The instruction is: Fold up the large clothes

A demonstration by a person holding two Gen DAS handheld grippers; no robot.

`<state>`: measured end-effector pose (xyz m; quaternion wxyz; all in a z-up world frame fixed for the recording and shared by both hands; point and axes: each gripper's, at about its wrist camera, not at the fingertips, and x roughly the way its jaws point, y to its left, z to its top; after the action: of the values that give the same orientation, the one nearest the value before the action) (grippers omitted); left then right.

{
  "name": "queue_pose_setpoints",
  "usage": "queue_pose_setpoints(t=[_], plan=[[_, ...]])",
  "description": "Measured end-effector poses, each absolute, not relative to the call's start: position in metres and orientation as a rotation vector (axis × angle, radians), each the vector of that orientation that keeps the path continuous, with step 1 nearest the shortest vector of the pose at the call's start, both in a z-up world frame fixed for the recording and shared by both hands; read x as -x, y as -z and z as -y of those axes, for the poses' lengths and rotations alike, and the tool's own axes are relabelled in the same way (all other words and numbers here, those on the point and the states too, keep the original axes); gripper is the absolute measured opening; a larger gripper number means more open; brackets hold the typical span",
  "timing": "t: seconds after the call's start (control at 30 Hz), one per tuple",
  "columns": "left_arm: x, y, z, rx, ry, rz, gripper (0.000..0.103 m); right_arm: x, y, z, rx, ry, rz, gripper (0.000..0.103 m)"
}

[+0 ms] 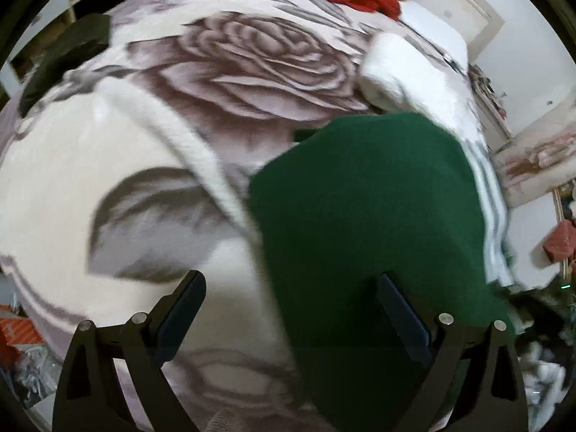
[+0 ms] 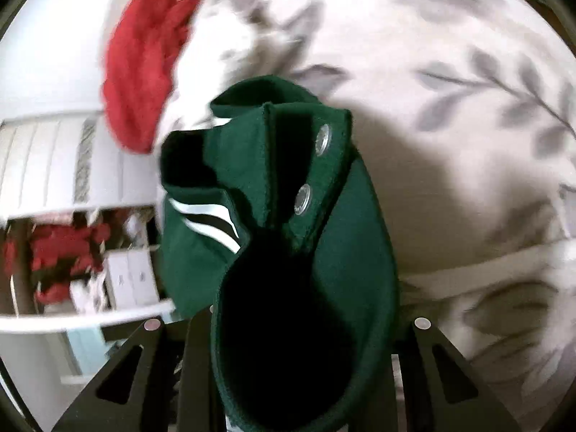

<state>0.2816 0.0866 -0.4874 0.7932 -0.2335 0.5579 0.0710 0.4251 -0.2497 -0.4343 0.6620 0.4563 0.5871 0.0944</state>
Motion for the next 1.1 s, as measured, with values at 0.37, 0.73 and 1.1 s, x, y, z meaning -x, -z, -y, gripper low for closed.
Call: queue_pose_setpoints(t=[0.37,0.73,1.1], plan=[[-0.339,0.562,-0.072,0.472,-0.151,-1.308,0.103,-0.464,0.392,0.274,-0.582,-0.036,-1.478,0.064],[-0.304,0.526,-0.115,0.485,-0.176,-1.274,0.103,-0.454,0.378,0.108,-0.187,-0.456,-1.553,0.056],[-0.200,0.605,-0.132,0.507,-0.257,-1.391,0.103,-0.388,0.323,0.210,-0.203,-0.277,-1.528,0.077]])
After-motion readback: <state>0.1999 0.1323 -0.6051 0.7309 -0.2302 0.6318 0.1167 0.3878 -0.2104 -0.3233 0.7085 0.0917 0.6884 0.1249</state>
